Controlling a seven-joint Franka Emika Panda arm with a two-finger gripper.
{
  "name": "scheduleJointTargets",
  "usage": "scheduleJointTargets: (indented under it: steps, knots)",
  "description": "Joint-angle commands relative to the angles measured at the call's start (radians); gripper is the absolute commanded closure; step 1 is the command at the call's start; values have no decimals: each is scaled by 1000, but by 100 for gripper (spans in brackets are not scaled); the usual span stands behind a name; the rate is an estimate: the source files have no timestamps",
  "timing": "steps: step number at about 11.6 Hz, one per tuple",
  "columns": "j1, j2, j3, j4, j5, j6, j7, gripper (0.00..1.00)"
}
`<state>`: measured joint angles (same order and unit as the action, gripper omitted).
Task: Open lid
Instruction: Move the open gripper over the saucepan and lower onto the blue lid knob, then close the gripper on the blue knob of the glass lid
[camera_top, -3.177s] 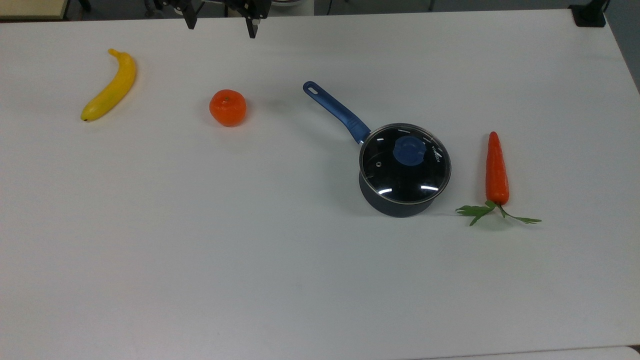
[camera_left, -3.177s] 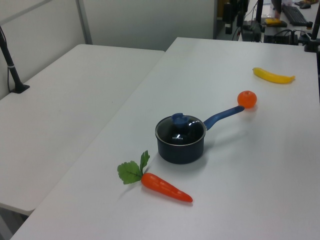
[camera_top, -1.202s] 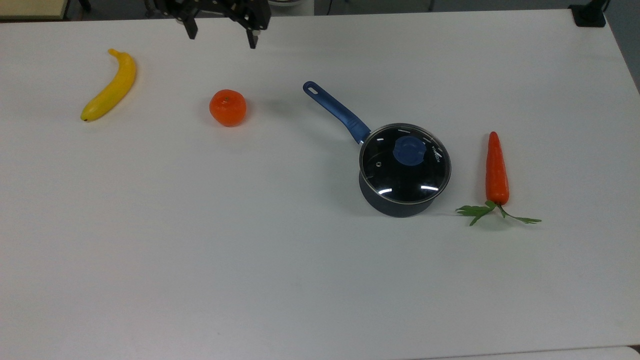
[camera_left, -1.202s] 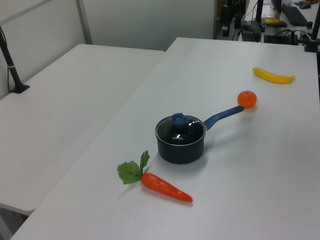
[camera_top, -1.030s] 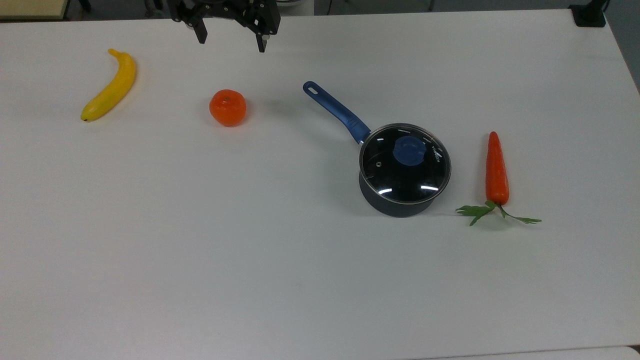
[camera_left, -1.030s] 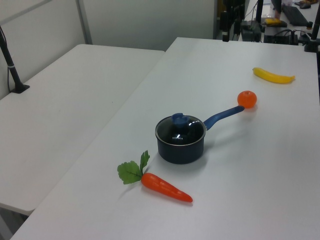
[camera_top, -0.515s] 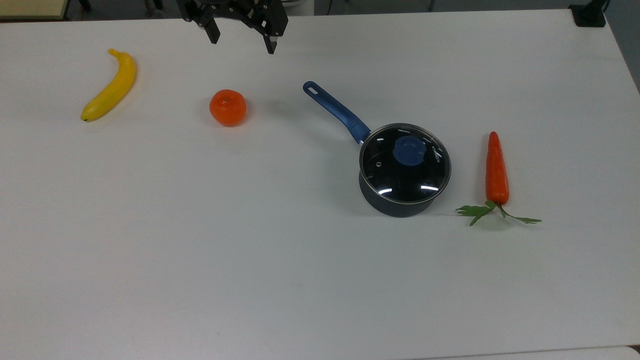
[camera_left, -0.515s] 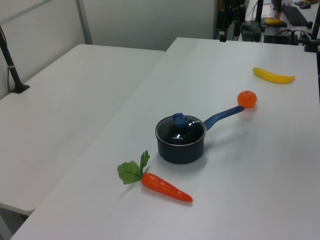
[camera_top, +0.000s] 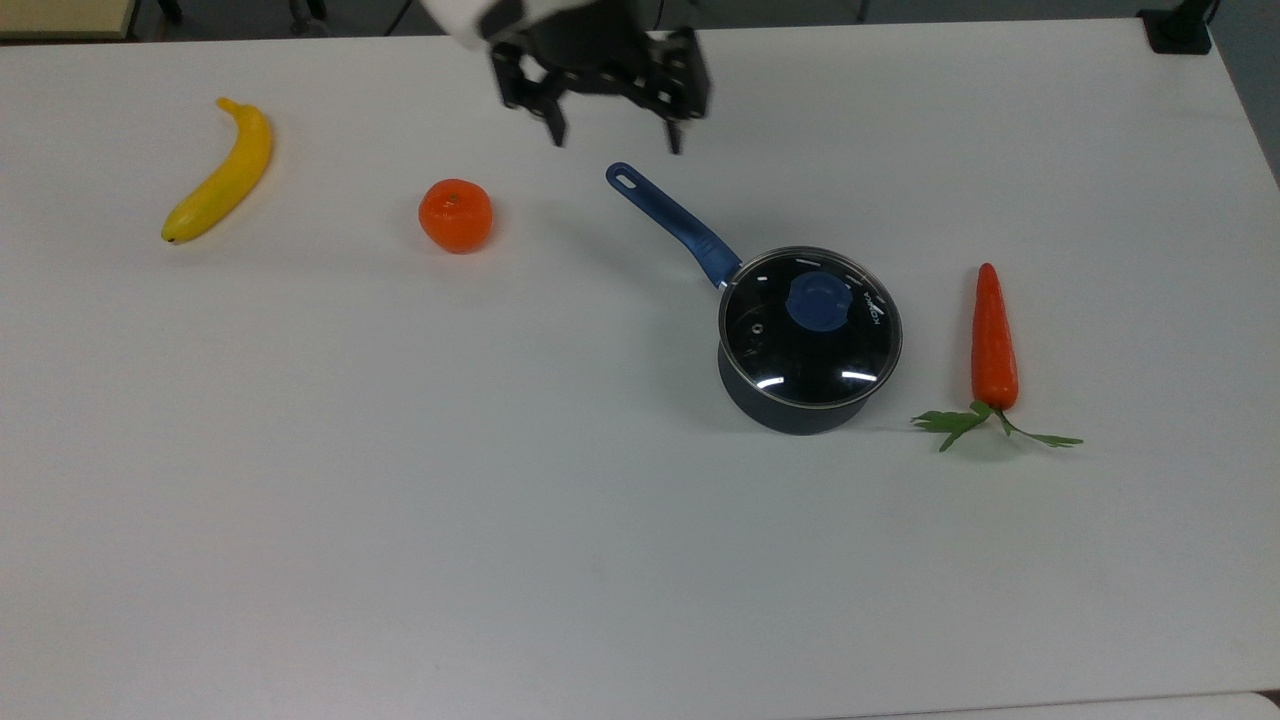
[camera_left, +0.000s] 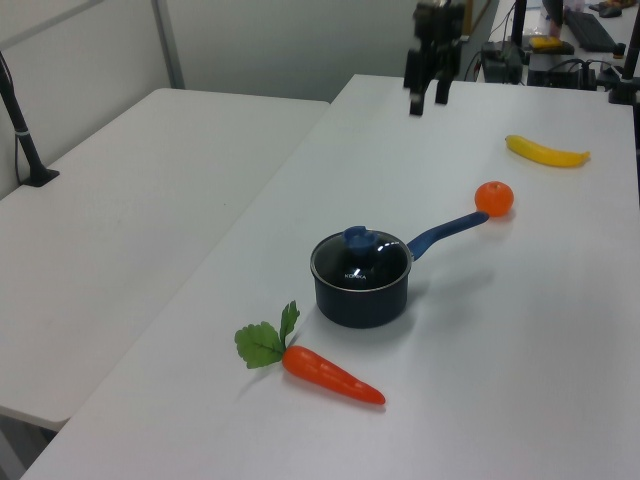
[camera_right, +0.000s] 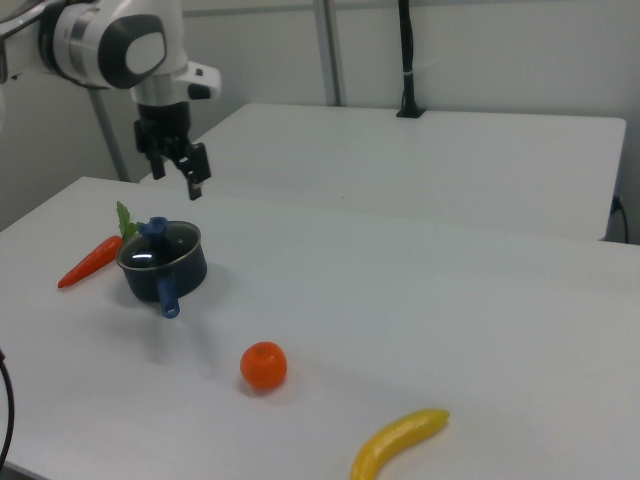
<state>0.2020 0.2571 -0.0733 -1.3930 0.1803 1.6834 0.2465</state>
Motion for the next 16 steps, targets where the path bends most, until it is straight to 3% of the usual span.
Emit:
scheduleJointTargets:
  steps: [1,4,8,13,16]
  knots:
    - [118,59,-10,11,-12,128,94,0]
    - [189,137,-10,11,-70,228,140,0]
    - [224,232,-11,68,-71,280,140,6]
    - [264,261,-11,68,-90,308,152,9]
    - [272,283,-10,65,-104,308,152,18]
